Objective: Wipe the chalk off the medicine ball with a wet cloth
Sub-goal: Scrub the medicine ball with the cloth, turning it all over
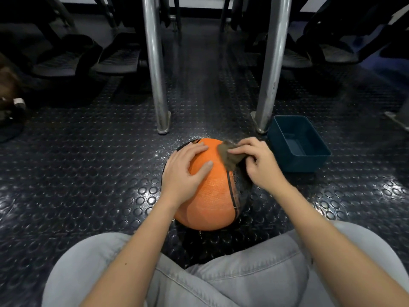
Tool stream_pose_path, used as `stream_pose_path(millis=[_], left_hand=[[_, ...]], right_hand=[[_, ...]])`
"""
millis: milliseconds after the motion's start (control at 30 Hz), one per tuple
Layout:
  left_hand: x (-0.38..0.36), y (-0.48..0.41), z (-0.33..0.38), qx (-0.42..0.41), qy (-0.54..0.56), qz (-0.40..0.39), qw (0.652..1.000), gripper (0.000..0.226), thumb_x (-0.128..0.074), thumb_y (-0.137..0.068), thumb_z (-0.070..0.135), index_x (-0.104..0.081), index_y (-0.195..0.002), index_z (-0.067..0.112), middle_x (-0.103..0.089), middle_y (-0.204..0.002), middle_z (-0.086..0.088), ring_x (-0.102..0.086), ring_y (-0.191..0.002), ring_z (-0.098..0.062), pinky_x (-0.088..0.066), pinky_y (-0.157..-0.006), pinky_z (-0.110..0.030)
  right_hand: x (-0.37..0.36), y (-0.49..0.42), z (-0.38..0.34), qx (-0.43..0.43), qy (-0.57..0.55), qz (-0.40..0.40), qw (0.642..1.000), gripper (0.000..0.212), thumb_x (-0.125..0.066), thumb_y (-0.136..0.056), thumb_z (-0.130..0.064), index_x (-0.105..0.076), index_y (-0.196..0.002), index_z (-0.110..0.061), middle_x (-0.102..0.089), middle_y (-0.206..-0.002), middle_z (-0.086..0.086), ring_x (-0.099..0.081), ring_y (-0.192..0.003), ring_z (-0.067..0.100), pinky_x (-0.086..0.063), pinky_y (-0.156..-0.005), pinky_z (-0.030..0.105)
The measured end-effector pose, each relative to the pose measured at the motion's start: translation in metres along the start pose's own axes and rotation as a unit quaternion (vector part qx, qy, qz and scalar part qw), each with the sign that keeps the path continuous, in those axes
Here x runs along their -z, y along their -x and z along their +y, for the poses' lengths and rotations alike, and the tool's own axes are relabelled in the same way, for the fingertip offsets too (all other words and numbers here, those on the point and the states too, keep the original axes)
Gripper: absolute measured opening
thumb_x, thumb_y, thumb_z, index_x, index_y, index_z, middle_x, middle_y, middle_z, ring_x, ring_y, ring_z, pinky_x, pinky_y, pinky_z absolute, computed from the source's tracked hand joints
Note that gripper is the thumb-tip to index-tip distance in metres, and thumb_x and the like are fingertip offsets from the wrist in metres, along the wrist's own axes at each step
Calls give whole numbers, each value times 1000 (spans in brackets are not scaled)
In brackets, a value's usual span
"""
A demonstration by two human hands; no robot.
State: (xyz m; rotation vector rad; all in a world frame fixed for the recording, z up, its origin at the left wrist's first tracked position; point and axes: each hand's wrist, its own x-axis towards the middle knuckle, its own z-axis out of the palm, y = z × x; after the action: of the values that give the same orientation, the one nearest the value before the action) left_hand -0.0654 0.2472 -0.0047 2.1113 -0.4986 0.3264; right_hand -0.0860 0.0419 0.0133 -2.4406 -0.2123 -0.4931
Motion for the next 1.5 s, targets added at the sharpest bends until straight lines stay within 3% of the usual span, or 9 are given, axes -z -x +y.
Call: stream_pose_path(millis=[133,267,367,500,700,900,1100,1300,1500], left_hand=[[-1,2,1,-4,8,0,1000,49,-46,-79,64,-58,-119,39,-48,-126,29,-39,-123,6,-26,-109,-33],[1,1,-3,7,13,2,1000,48,-46,-79,64,-58,-119,40,-50,-128,26,-42,-126,0,-29,-111,-40],[1,-2,-3,9,18,-3,1000,46,-46,-79,64,-57,-118,41,-52,-129,22,-41,-126,0,-29,-111,-40],[-1,-2,-2,9,17,-6,1000,47,-46,-79,64,-57,-119,41,-49,-128,27,-41,-125,1,-28,-111,-39],[9,-4,-6,14,33,-35,999,45,-46,-77,66,-52,-117,46,-44,-125,35,-40,-124,3,-29,-110,-39],[9,-4,-3,16,45,-65,997,45,-47,-74,69,-51,-115,50,-42,-125,39,-39,-126,3,-25,-112,-48],[11,-4,-6,11,57,-48,997,37,-51,-76,66,-50,-111,56,-47,-124,36,-44,-123,-1,-31,-108,-49],[9,-5,-6,13,49,-54,997,40,-50,-76,67,-53,-113,52,-47,-125,35,-44,-123,0,-32,-108,-48],[9,-9,-5,17,48,-36,998,44,-48,-76,64,-54,-114,45,-45,-120,36,-45,-118,1,-34,-107,-41]], right_hand=[[15,-13,31,-224,51,-49,972,52,-39,-76,13,-71,-101,-20,-64,-114,6,-55,-112,24,-41,-101,31],[17,-9,-6,-91,-55,62,992,48,-40,-78,18,-69,-102,-11,-59,-104,1,-52,-101,13,-33,-90,2],[0,-1,-3,-71,-67,-2,995,50,-37,-79,19,-71,-96,-13,-56,-103,-3,-50,-103,17,-35,-95,15],[3,-8,29,-229,9,-38,973,51,-37,-79,15,-70,-105,-15,-62,-116,7,-53,-115,25,-39,-102,32],[3,-8,-8,-4,-96,27,995,49,-38,-73,18,-70,-98,-10,-58,-102,0,-53,-101,15,-39,-96,19],[-3,-10,32,-229,-30,-24,973,51,-37,-81,17,-68,-109,-13,-63,-118,6,-52,-118,22,-33,-97,19],[10,-4,-15,-8,-41,-41,998,36,-61,-82,3,-69,-104,-25,-64,-107,-8,-55,-100,15,-40,-94,30],[8,-11,14,-167,-45,-44,984,32,-56,-88,-2,-69,-105,-27,-67,-110,-2,-57,-111,20,-43,-101,44],[13,-1,-18,-13,-73,-55,996,35,-55,-85,5,-70,-103,-22,-63,-100,1,-59,-101,19,-46,-93,35]])
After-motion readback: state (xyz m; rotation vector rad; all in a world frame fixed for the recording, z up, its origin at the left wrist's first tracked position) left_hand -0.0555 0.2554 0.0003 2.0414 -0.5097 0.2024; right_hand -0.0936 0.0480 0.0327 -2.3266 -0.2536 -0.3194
